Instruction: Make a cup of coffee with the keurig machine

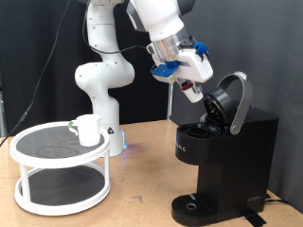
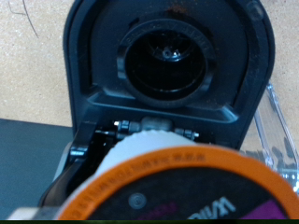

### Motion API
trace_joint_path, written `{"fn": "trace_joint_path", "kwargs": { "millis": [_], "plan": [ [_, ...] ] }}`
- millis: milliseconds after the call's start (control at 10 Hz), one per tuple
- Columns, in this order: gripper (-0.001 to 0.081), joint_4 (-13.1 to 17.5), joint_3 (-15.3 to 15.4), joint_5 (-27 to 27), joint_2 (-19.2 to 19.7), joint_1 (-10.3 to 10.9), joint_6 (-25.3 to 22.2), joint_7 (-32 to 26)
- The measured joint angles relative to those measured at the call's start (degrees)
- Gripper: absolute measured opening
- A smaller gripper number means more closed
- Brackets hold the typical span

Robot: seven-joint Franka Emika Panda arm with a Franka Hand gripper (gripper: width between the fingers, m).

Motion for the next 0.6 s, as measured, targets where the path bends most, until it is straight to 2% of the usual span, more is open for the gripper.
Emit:
{"fn": "trace_joint_path", "kwargs": {
  "millis": [600],
  "plan": [
    [0.0441, -3.9, 0.6, -0.9, 0.1, 0.0, 4.2, -0.1]
  ]
}}
